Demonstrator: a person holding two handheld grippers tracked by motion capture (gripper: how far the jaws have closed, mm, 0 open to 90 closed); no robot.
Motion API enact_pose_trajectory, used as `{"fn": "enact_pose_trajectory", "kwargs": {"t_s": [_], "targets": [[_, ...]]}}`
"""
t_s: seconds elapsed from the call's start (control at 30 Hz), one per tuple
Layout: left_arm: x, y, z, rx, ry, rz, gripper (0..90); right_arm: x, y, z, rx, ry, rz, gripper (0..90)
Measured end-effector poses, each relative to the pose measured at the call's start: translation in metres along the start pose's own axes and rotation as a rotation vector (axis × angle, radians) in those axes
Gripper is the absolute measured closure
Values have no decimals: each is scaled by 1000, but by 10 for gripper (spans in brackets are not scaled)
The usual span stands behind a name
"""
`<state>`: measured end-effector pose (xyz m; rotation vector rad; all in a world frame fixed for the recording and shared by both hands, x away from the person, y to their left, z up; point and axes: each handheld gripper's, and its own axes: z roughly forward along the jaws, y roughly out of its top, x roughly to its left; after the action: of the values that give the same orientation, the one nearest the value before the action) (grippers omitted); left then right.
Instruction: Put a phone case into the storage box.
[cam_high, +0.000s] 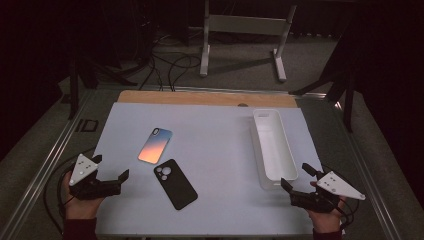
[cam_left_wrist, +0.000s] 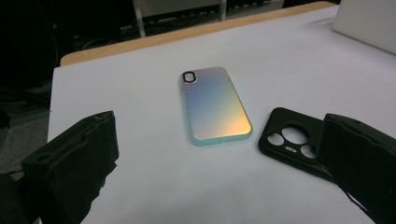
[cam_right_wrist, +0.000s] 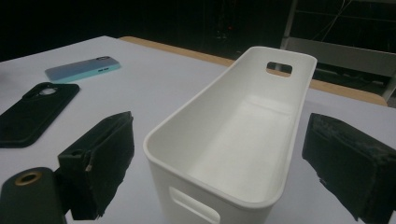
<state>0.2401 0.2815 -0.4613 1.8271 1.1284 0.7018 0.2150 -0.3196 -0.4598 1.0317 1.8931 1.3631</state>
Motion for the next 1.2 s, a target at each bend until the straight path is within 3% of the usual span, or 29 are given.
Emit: {"fn": "enact_pose_trajectory", "kwargs": {"t_s": [0.2, 0.63, 1.2], "targets": [[2, 6, 10, 22, -1, -12, 0, 0, 0, 0, -2, 1, 0, 88], [3, 25, 41, 102, 5, 3, 0, 2, 2, 1, 1, 5, -7, 88], [3, 31, 81, 217, 7, -2, 0, 3, 3, 1, -2, 4, -11, 88]]}}
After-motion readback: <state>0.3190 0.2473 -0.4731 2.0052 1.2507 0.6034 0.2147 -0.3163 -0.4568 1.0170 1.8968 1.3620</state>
